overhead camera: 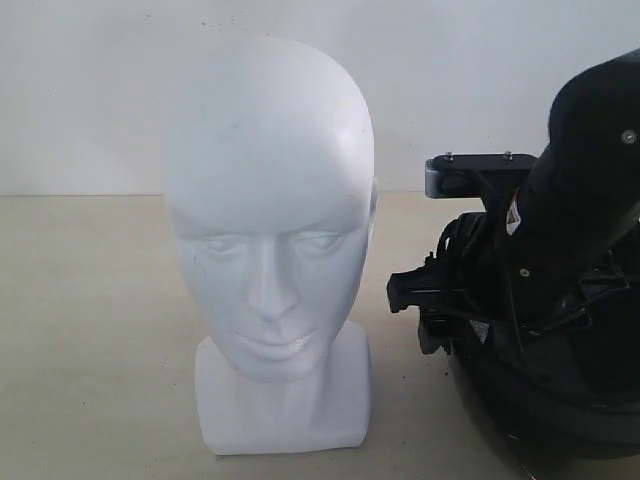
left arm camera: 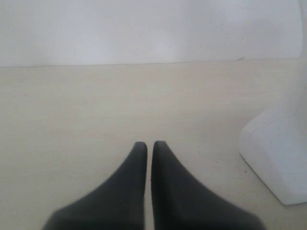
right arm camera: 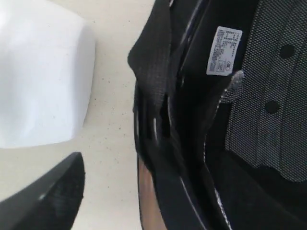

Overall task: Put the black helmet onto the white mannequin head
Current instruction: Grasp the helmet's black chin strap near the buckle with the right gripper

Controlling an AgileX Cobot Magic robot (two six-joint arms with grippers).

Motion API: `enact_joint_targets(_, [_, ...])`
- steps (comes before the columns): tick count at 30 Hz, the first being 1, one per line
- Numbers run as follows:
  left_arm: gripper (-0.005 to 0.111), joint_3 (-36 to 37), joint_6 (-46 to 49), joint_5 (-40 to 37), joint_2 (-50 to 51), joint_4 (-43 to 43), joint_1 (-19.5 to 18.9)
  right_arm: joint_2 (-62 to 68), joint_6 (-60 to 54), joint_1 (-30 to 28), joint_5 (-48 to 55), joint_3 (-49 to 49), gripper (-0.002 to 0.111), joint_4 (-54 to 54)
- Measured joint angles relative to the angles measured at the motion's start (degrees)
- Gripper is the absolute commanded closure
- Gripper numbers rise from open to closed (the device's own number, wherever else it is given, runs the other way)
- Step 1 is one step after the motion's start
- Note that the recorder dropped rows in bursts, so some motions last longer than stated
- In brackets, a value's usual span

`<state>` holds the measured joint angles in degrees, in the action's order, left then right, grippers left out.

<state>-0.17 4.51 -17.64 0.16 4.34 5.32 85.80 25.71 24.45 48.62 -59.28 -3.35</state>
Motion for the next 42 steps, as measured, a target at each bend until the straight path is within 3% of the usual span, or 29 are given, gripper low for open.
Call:
enact_joint_targets(14, [0.102,0.0,0.0,0.0,0.0,0.0,0.0,9.5,8.2,0.0,-10.7,0.0,0.035,-4.6])
enact_joint_targets(21, [0.102,0.0,0.0,0.0,0.0,0.0,0.0,11.1,14.8,0.0,-10.2,0.0,0.035,-12.5])
enact_joint_targets(30, [0.102,0.0,0.0,0.0,0.0,0.0,0.0,11.1,16.2,0.0,-9.9,0.0,0.037,-14.2])
enact_joint_targets(32, [0.102,0.0,0.0,0.0,0.0,0.0,0.0,11.1,16.5,0.0,-9.8,0.0,0.043,-14.2])
enact_joint_targets(40, [0.102,0.0,0.0,0.0,0.0,0.0,0.0,11.1,16.4,0.1,-9.4,-0.3,0.105,-14.3])
enact_joint_targets(42, [0.102,0.0,0.0,0.0,0.0,0.0,0.0,11.1,15.2,0.1,-9.0,-0.3,0.108,-14.5])
